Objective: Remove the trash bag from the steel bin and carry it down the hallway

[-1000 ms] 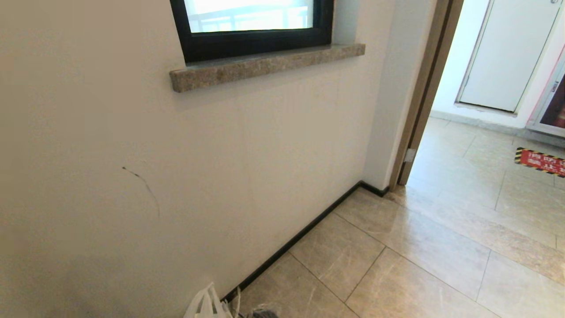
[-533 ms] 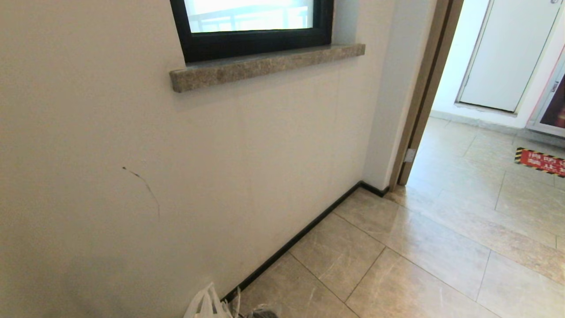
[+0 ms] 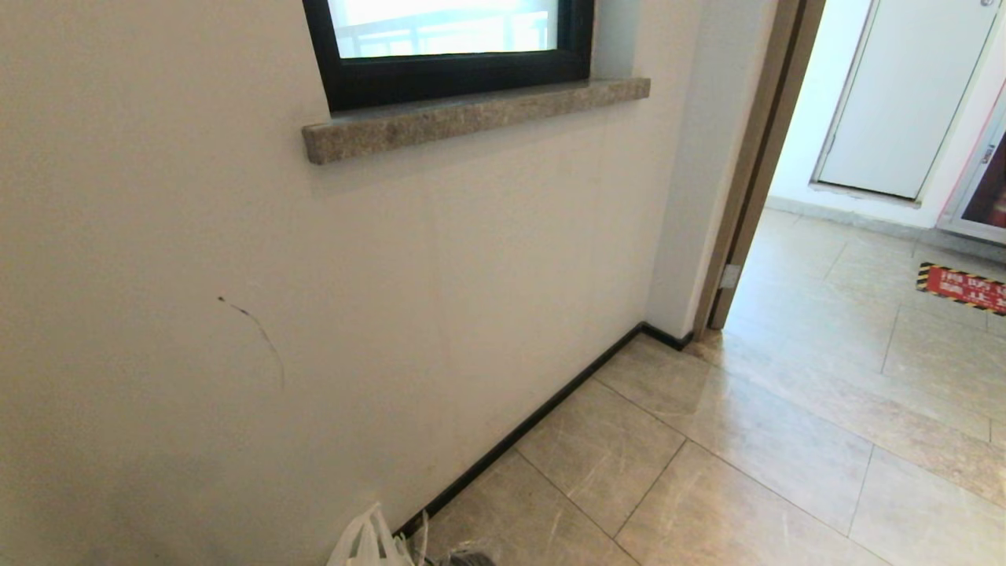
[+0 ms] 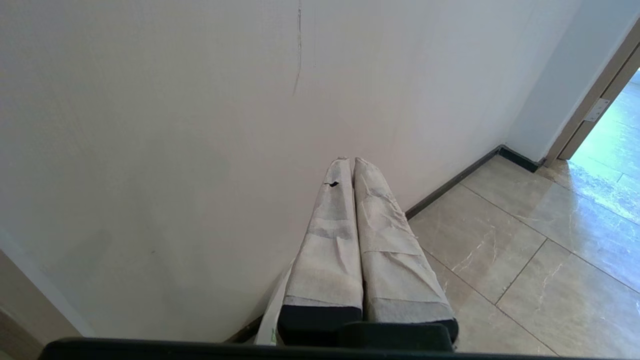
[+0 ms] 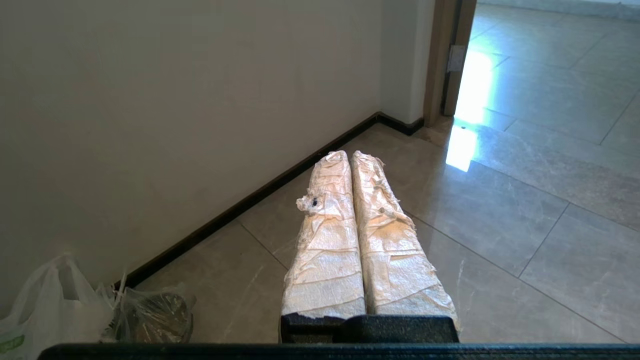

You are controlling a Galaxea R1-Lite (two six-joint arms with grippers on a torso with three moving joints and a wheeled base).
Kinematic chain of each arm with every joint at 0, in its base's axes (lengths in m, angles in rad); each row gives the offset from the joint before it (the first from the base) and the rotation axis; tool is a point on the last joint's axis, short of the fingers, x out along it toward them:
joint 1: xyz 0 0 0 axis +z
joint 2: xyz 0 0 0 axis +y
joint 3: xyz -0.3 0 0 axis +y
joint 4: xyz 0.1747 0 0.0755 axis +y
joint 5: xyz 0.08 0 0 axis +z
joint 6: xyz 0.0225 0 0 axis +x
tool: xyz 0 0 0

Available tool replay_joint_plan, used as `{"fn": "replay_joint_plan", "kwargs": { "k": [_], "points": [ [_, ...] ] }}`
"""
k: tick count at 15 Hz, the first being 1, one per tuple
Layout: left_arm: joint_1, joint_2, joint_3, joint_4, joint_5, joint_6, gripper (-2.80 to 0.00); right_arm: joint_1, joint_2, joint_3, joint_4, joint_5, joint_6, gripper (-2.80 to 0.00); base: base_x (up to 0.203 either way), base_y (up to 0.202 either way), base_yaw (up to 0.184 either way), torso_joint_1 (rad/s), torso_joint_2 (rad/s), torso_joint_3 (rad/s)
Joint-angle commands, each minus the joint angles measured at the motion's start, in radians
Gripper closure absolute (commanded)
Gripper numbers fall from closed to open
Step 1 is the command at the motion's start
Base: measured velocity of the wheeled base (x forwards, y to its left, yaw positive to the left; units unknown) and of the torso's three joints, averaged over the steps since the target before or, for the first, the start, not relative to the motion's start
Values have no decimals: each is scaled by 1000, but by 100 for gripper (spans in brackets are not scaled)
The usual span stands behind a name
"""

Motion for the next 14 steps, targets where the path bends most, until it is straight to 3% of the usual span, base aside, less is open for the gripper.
{"fn": "replay_joint_plan", "kwargs": {
  "k": [1, 14],
  "points": [
    [0, 2, 0, 0, 0, -1, 0, -1, 0, 0, -1, 0, 4, 0, 0, 0, 0, 0, 0, 0],
    [0, 2, 0, 0, 0, -1, 0, -1, 0, 0, -1, 0, 15, 0, 0, 0, 0, 0, 0, 0]
  ]
}}
